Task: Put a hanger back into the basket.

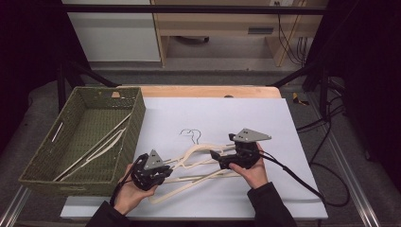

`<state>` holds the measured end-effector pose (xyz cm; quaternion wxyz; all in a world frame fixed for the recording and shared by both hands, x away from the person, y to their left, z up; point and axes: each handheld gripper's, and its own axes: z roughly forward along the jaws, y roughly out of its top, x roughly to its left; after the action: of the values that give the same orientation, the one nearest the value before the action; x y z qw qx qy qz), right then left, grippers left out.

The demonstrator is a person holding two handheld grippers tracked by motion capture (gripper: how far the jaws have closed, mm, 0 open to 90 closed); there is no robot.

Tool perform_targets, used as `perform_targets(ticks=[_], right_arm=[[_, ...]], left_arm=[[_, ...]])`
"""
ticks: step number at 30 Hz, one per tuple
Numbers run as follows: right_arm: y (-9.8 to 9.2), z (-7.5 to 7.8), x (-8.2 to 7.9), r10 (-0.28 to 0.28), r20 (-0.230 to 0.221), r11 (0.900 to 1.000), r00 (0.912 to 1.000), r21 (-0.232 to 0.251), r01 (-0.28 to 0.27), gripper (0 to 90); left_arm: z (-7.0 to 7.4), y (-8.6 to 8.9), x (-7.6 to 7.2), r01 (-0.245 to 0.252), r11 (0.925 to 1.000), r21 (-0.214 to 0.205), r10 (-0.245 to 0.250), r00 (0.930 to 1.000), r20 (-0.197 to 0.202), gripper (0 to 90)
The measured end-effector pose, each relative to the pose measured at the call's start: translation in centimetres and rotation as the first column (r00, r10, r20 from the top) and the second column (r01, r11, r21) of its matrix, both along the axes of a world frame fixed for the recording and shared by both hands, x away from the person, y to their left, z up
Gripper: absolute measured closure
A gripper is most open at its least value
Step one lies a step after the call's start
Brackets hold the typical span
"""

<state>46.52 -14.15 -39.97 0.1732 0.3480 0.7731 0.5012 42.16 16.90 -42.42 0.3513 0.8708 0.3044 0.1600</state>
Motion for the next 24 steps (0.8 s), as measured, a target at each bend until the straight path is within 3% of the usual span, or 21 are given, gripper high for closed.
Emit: perform_targets(ticks=[9,14,24], right_arm=[[3.0,-0.5,2.4,0.013,-0.034,0.9999,0.9993,0.005,-0.013,9.8],[4.4,-0.6,3.7,-0.009,-0.063,0.9999,0.9980,0.009,0.010,11.9],[6.4,-0.9,5.5,-0.043,-0.102,0.9983,0.9939,-0.042,0.039,18.5]], left_arm=[[1.2,-0.1,-0.8,-0.012,0.9999,-0.009,0.013,0.9997,0.023,79.6],[1.7,-0.3,-1.1,-0.017,0.9998,-0.014,0.017,0.9989,0.044,79.5],[2.1,-0.4,-1.4,-0.019,0.9996,-0.021,0.021,0.9981,0.057,79.5]])
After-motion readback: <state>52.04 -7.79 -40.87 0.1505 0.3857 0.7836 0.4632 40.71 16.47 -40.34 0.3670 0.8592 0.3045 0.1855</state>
